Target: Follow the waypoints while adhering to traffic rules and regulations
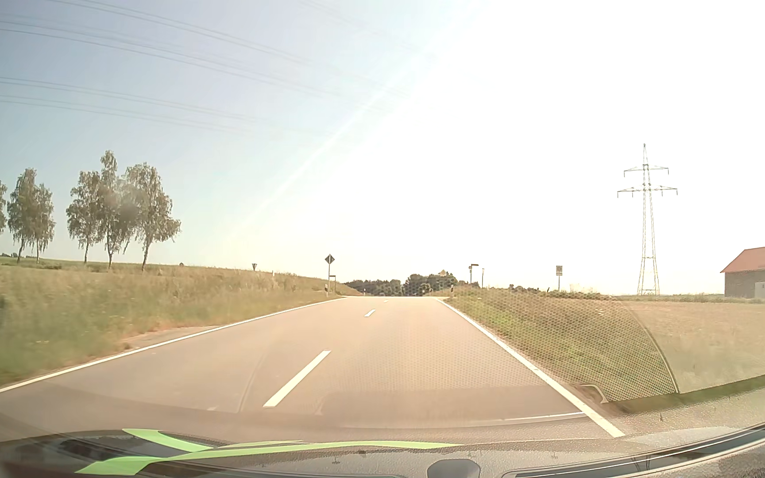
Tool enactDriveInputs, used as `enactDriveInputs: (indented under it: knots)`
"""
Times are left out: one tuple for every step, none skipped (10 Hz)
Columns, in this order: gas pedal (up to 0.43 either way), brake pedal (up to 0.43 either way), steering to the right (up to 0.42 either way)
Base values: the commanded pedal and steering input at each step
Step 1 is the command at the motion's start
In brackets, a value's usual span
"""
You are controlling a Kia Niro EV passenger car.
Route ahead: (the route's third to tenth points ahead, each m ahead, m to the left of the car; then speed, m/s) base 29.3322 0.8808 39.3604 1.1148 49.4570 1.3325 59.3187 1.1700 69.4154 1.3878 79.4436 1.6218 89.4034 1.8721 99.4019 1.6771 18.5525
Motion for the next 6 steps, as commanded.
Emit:
enactDriveInputs:
  knots:
    - [0.260,0.000,0.000]
    - [0.248,0.000,0.000]
    - [0.248,0.000,0.000]
    - [0.240,0.000,0.000]
    - [0.228,0.000,0.000]
    - [0.228,0.000,0.000]
